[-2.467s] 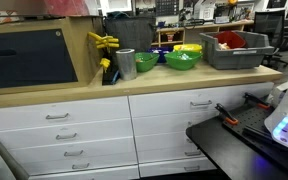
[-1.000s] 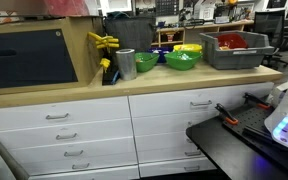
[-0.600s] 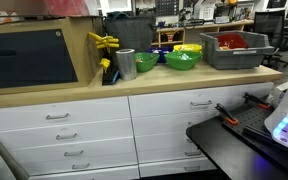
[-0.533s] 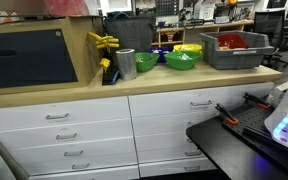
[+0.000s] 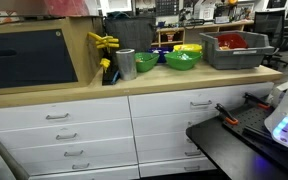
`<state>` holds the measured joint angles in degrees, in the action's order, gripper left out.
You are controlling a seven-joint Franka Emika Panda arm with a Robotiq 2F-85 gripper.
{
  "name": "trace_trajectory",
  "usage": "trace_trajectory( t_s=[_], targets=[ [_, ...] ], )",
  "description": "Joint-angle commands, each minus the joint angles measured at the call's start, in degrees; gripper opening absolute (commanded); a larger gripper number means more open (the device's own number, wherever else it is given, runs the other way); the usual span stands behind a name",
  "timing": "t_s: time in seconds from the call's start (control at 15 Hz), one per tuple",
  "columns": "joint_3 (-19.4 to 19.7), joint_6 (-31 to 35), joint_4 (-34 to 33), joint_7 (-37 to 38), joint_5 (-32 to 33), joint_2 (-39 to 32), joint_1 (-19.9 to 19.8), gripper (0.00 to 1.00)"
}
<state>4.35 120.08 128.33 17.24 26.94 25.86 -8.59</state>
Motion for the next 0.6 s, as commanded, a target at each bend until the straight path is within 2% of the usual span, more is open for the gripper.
trace_trajectory(
  t_s=[0.0, 0.53],
  targets=[
    [-1.03, 0.09, -0.09, -0.48, -0.63, -0.07, -1.26, 1.0],
    [1.74, 5.46, -3.44, -2.03, 0.62, -7.1, -4.6, 1.0]
  ],
)
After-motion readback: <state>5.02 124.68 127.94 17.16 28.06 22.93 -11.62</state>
